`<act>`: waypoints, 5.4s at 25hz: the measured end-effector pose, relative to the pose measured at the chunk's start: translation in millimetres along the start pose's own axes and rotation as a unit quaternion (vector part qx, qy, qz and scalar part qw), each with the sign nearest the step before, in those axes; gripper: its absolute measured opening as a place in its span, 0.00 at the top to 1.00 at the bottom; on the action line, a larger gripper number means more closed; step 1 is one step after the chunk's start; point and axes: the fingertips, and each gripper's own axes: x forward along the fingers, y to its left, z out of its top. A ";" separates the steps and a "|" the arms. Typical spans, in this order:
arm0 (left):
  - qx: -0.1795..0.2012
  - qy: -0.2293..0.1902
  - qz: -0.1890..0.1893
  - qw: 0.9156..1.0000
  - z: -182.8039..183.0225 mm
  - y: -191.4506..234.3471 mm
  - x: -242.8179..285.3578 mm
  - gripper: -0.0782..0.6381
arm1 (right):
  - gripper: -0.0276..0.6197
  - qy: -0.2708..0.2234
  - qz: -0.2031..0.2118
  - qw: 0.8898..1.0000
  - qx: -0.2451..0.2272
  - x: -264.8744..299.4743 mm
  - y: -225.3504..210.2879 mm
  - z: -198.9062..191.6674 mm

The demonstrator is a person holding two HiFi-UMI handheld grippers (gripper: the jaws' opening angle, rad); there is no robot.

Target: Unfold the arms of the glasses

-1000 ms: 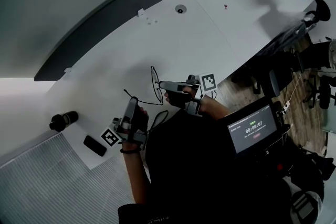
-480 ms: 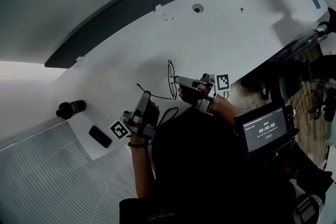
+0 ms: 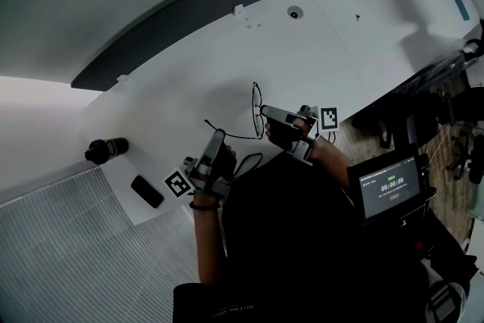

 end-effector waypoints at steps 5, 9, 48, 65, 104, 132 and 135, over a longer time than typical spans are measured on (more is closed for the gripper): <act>-0.007 -0.005 0.003 1.000 -2.3 -0.9 -3.0 0.87 | 0.94 -0.013 0.001 1.000 0.003 -1.3 -1.0 4.7; -0.012 -0.006 0.009 1.000 -4.6 1.2 -4.3 0.87 | 0.94 -0.025 0.004 1.000 0.001 -2.6 1.2 9.7; 0.261 0.493 0.088 0.826 -25.5 -9.4 24.8 0.77 | 0.94 0.083 0.047 0.993 -0.070 19.8 18.2 -37.9; 0.146 0.573 0.107 0.799 -58.1 11.2 -0.3 0.75 | 0.94 0.157 0.035 0.981 -0.105 25.1 9.5 -71.2; 0.161 0.596 0.163 0.769 -30.1 24.4 -35.9 0.86 | 0.94 0.174 0.020 0.982 -0.075 20.0 -1.9 -81.2; 0.165 0.597 0.181 0.764 -13.0 28.6 -48.6 0.86 | 0.94 0.185 0.048 0.982 -0.018 17.5 1.3 -86.8; 0.163 0.604 0.183 0.758 -11.5 29.1 -51.3 0.86 | 0.94 0.189 0.047 0.981 0.003 16.6 -0.6 -88.3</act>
